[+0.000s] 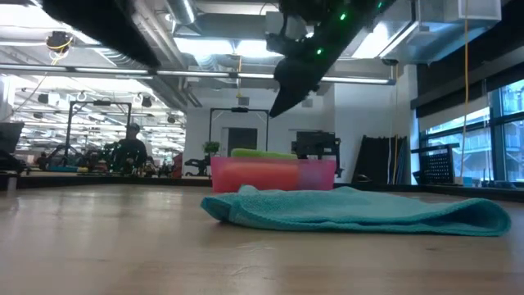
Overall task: Roll microfiber towels into tight, uniform cylinder then place into a basket
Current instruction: Roll the blue microfiber cloth
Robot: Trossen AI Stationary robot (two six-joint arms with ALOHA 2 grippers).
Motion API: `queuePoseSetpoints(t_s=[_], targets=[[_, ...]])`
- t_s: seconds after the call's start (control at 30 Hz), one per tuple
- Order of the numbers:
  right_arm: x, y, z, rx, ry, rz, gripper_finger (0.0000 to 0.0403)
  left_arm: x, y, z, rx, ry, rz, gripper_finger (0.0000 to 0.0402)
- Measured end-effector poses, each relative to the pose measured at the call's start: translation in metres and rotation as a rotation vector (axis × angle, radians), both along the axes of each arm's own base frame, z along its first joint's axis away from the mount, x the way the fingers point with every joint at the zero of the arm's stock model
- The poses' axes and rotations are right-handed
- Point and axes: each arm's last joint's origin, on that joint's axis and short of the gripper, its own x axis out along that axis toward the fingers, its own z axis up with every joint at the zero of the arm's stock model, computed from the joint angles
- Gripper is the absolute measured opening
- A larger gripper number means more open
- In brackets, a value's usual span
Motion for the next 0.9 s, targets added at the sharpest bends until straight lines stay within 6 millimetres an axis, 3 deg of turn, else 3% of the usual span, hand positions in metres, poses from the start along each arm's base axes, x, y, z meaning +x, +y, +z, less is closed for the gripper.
queuePoseSetpoints(t_s=[0.2,0.43,0.73,0.9], targets=[[-0.007,-0.062,0.005,0.074,-0.089,-0.034,0.0071,-0.018,-0.006,0.010,0.128,-0.094,0.026,0.0089],[-0.023,-0.104,0.004,0.168,-0.127,-0.089,0.0071,-0.022,-0.011,0.010,0.131,-0.096,0.003,0.0091],[-0.027,-0.111,0.003,0.185,-0.127,-0.104,0.0071,-0.022,-0.011,0.010,0.145,-0.089,-0.009,0.0092],[-0.025,-0.084,0.002,0.218,-0.004,-0.008,0.0071,-0.021,-0.013,0.011,0.125,-0.108,-0.008,0.0090]])
